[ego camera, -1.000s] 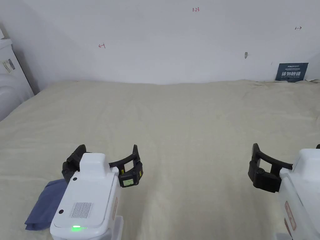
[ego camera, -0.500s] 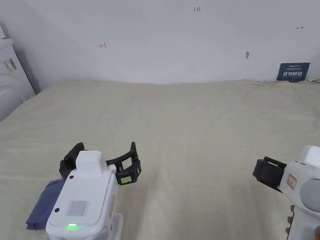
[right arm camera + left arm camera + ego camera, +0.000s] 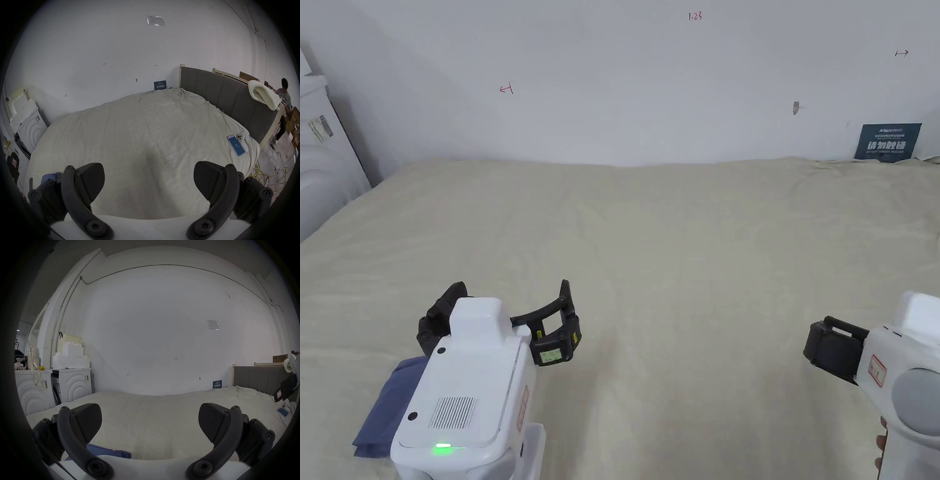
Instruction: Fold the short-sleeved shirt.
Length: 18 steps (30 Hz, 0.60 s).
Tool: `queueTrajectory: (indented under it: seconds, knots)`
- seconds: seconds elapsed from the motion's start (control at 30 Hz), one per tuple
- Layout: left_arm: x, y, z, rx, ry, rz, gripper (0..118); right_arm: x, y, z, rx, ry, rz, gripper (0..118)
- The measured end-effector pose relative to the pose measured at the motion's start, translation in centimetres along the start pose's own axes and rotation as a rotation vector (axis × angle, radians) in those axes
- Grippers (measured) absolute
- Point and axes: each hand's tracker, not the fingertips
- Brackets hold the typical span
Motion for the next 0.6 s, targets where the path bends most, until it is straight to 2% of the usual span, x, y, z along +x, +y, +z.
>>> queueTrajectory:
  seconds: [0.17,0.3,0.37,0.43,0.6]
  knots:
    - [0.0,0.0,0.0,0.002,-0.002,-0.006,118,-0.1,0.0,0.3,0.020,0.002,0.031,111]
    - [0.1,0.1,0.0,0.002,-0.003,-0.002,118,0.1,0.1,0.5,0.030,0.041,0.049,111]
    - [0.1,0.1,0.1,0.003,-0.004,-0.002,118,0.1,0.0,0.8,0.073,0.044,0.056,111]
    - [0.1,0.1,0.1,0.004,-0.004,-0.005,118,0.1,0.0,0.9,0.121,0.056,0.098,111]
    - [0.1,0.2,0.1,0.006,-0.003,-0.001,118,0.5,-1.2,1.5,0.363,0.140,0.145,111]
